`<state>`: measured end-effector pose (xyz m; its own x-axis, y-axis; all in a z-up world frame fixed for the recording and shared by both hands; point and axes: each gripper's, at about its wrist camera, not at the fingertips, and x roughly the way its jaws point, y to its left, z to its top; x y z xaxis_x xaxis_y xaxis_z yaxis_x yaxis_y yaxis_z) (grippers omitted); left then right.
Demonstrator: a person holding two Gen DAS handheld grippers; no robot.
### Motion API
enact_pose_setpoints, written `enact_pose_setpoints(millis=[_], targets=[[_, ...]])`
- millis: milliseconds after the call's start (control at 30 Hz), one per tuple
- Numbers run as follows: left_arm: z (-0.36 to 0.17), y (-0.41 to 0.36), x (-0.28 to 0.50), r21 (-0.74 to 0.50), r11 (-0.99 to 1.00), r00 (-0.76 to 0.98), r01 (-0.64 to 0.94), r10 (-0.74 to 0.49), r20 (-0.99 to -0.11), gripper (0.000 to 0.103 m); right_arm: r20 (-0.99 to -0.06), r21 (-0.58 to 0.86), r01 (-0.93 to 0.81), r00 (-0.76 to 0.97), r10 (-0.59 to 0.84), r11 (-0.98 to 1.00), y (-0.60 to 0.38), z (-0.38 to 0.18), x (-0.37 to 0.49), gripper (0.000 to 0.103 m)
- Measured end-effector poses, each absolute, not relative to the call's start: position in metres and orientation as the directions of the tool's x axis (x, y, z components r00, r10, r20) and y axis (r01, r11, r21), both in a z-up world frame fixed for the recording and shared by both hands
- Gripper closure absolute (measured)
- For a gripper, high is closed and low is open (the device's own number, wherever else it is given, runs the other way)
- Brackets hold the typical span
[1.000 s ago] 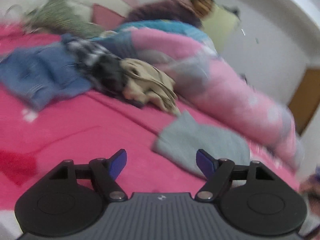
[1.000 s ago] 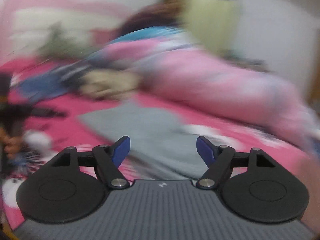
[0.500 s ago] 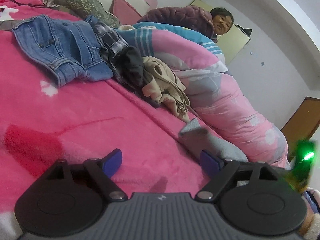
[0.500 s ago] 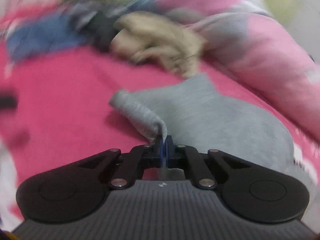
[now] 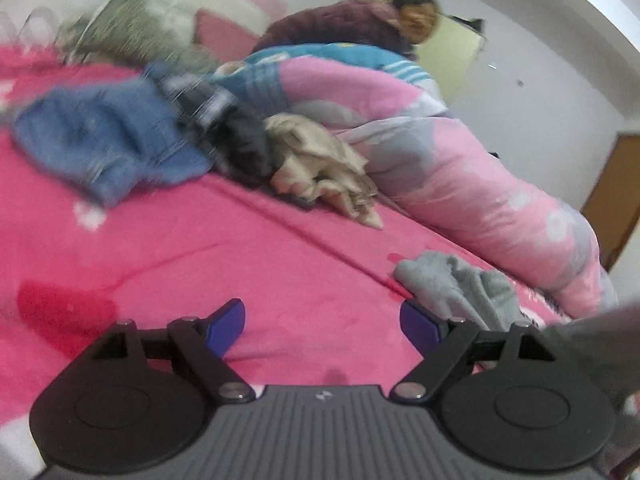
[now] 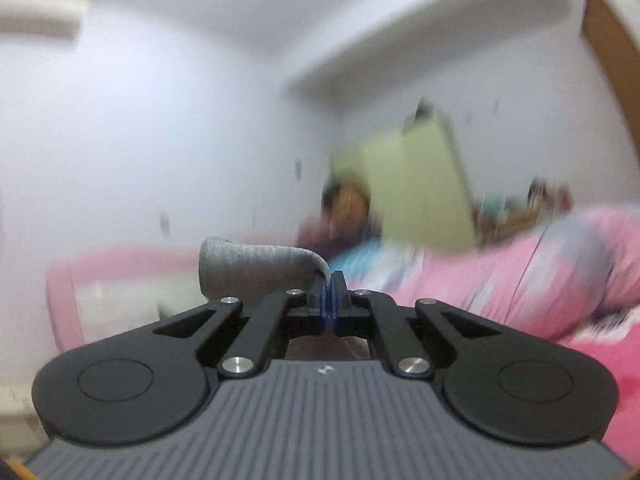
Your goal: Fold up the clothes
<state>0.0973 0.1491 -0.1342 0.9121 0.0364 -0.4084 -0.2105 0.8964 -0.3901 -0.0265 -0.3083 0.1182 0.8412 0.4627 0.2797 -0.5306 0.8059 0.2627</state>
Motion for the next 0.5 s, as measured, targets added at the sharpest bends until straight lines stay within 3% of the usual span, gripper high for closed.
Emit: enact_pose_setpoints(millis=[200,300,367,400,500], targets=[[-0.111,0.101,0.091,-0.28,0.95,0.917,-0.136,0.014,-0.398,0.017,0.479,0.386,-0.399,0.857,0.188,0.832,-0.438,0.097,-0.17,0.102],[-0.103,0.08,0.093,-0.245,0.964,0.915,-0.105,-0.003,-0.403,0.017,0.473,0.53,-0.257,0.88,-0.03,0.808,-0.5,0.059,-0.213,0.102],[-0.098,0.067,0.095,-0.225,0.971,0.913,-0.086,-0.014,-0.408,0.017,0.401,0.632,-0.117,0.895,-0.194,0.766,-0.54,0.029,-0.232,0.102],[-0.097,0.061,0.096,-0.221,0.972,0.912,-0.081,-0.017,-0.41,0.017,0.317,0.663,0.01,0.902,-0.293,0.748,-0.555,0.014,-0.234,0.101],[-0.095,0.047,0.101,-0.215,0.975,0.906,-0.057,-0.04,-0.422,0.017,-0.152,0.59,0.475,0.86,-0.488,0.653,-0.604,-0.028,-0.206,0.095]])
